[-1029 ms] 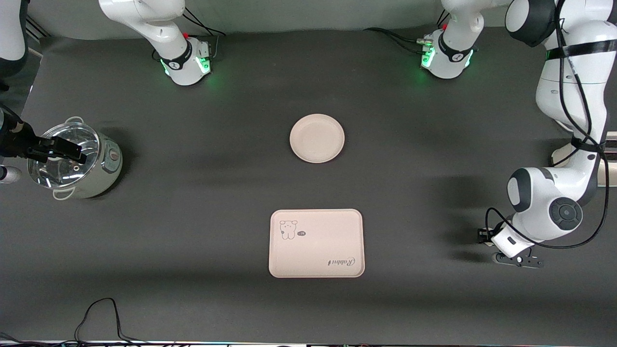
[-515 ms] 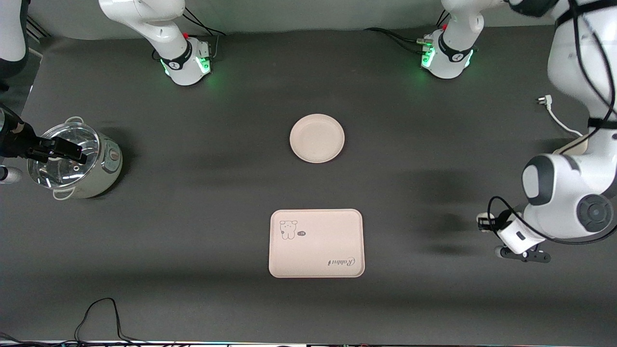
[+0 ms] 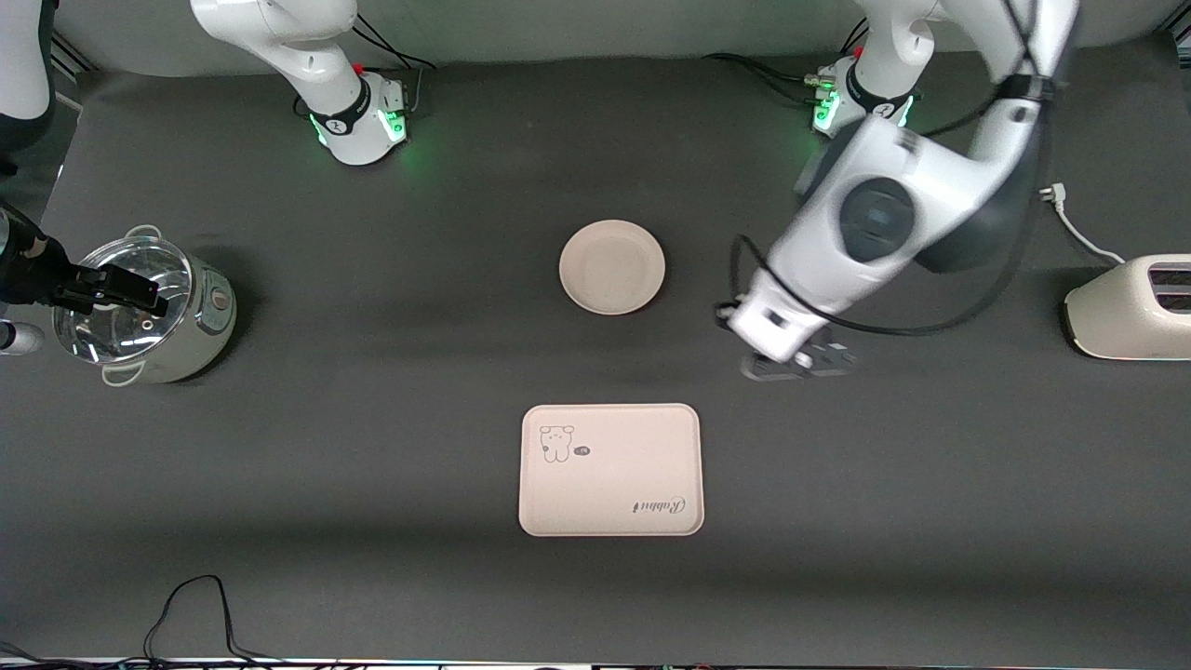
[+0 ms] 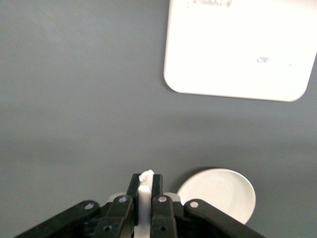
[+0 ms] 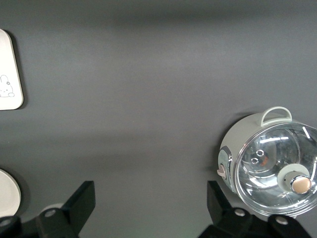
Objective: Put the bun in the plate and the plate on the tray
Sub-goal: 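Lift the bun with the left gripper and carry it over the plate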
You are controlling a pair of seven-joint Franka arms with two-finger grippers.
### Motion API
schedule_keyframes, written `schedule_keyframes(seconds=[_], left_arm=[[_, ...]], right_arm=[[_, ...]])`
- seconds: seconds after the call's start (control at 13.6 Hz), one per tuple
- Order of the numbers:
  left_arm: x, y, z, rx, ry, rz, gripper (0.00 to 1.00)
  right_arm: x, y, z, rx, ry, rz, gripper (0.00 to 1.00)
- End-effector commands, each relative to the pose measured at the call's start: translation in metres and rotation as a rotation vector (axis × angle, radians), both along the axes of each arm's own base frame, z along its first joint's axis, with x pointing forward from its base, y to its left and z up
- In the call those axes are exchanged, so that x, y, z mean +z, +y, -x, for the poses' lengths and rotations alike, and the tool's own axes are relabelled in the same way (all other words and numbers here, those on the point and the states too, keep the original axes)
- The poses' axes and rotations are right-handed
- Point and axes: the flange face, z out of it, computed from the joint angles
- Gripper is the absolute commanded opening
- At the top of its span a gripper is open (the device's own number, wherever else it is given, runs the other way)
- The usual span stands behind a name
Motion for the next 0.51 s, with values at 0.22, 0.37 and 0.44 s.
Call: schedule_keyframes(seconds=[0.22, 0.37, 0.44], left_arm=[[-0.082, -0.093, 0.098, 0.03, -0.09, -0.11, 0.0], [-0.135, -0.138, 0.139, 0.084, -0.096, -0.097, 0.0], [-0.157, -0.149, 0.147, 0.087, -0.109, -0.109, 0.0]], right_arm=[[0.0, -0.002, 0.003, 0.006, 0.01, 0.017, 1.0], [0.0, -0.001, 0.004, 0.006, 0.011, 0.015, 1.0], [0.0, -0.001, 0.004, 0.005, 0.011, 0.015, 1.0]])
